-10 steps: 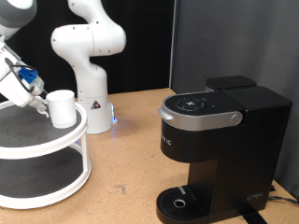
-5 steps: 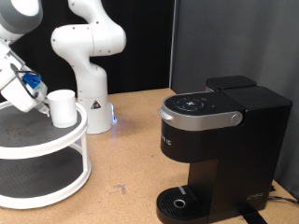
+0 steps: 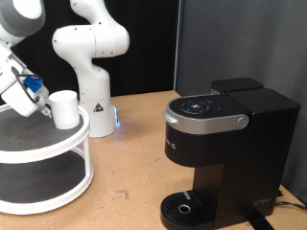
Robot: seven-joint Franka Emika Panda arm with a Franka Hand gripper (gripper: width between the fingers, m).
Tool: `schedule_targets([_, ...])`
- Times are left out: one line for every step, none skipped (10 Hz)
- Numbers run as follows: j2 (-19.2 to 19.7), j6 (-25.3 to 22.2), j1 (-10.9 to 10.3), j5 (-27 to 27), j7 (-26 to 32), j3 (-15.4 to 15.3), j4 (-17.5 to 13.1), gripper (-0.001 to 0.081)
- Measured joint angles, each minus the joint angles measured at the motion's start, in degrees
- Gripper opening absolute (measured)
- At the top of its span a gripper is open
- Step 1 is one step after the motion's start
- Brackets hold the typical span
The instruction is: Make a cup of coffee with the keurig machine
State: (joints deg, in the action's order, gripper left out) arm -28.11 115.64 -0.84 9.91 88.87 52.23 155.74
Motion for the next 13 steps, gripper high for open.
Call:
schedule_targets([-0.1, 0.0, 0.3, 0.0, -0.5, -0.2, 0.0, 0.0069])
schedule_targets([-0.3, 0.0, 0.7, 0.0, -1.2, -0.6, -0.1, 0.0069])
schedule_targets([-1.0, -0.2, 1.3, 0.0, -2.2, -1.3, -0.3, 0.0069])
schedule_targets([-2.2, -0.7, 1.9, 0.0, -3.3, -2.2, -0.7, 0.0069])
schedule_targets([-3.8, -1.5, 2.2, 0.2, -4.3, -3.0, -1.2, 0.0069])
schedule_targets([-5.4, -2.4, 2.3, 0.9, -5.6, -3.7, -1.8, 0.0069])
schedule_targets([-6.9, -2.7, 2.3, 1.7, -7.2, -4.7, -2.4, 0.0069])
schedule_targets([-8.0, -2.5, 2.3, 2.7, -9.0, -5.8, -2.8, 0.0068])
schedule_targets([-8.6, -1.9, 2.2, 3.7, -11.0, -7.1, -3.1, 0.0068])
schedule_targets([-8.8, -0.8, 2.1, 4.6, -13.5, -8.5, -3.4, 0.0068])
schedule_targets([-8.7, 0.3, 2.0, 5.6, -16.3, -9.9, -3.6, 0.0068])
schedule_targets([-8.5, 1.6, 1.8, 6.8, -19.1, -11.1, -3.8, 0.0068])
schedule_targets([-8.2, 1.3, 1.4, 7.1, -20.0, -11.8, -4.2, 0.0068])
